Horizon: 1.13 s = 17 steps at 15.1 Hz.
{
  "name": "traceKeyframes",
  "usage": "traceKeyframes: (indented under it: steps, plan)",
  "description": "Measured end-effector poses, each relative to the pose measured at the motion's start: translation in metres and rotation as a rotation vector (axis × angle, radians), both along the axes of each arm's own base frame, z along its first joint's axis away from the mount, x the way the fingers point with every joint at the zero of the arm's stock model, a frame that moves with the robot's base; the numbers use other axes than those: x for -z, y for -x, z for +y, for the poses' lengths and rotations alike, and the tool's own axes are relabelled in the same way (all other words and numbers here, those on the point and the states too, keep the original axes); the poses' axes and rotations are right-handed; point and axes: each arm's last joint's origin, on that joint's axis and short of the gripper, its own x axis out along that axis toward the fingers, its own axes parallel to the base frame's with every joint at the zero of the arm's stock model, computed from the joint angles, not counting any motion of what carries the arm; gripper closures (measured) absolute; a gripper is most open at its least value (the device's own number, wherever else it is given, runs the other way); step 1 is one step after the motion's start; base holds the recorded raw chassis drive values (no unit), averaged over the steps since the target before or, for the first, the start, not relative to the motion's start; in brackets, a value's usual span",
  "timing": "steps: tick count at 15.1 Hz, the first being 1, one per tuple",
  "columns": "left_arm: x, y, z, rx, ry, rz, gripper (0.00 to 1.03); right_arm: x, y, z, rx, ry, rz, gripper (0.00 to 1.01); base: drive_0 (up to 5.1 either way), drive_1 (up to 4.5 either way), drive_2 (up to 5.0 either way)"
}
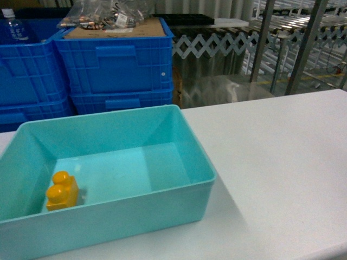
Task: Pick red block from blue box to shelf
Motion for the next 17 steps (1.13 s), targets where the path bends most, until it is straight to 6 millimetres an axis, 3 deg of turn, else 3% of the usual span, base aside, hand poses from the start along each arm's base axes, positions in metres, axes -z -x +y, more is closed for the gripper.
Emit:
traceKeyframes:
  steps: [17]
  plan:
    - [0.0000, 0.0000, 0.0000, 0.000, 0.000, 0.000, 0.05, 0.0000, 0.0000, 0.0000, 0.000, 0.000, 0.000, 0.73, -1.5, -1.49, -1.5]
